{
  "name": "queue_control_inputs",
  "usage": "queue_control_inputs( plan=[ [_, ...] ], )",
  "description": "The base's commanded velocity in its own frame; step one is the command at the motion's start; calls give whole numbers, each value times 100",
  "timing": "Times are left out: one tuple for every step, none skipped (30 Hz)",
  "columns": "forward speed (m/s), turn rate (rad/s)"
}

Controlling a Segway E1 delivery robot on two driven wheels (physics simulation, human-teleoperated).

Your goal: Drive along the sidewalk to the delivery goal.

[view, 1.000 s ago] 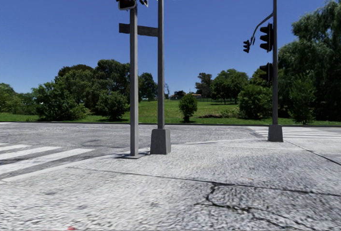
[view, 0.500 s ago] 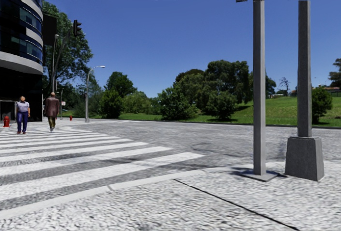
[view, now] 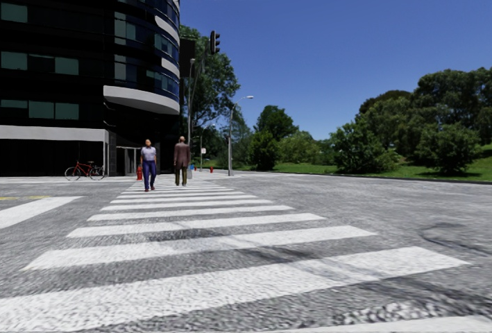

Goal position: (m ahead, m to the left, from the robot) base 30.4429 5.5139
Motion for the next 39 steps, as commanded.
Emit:
queue_control_inputs(
  plan=[
    [193, 34],
    [193, 12],
    [193, 2],
    [193, 2],
    [193, 0],
    [193, 0],
    [193, 0],
    [193, 0],
    [193, 0],
    [193, -33],
    [193, -59],
    [193, -86],
    [193, -86],
    [193, -120],
    [193, -120],
    [193, -120],
    [193, -120],
    [193, -120],
    [193, -120],
    [193, -120],
    [193, -120],
    [193, -120],
    [193, -116],
    [193, -116],
    [193, -64],
    [193, -10],
    [193, 0],
    [193, 0],
    [193, 0],
    [193, 0],
    [193, 0],
    [193, 0],
    [193, 0],
    [193, 0],
    [193, 0],
    [193, 0],
    [193, 0],
    [193, 0],
    [193, 0]
  ],
)
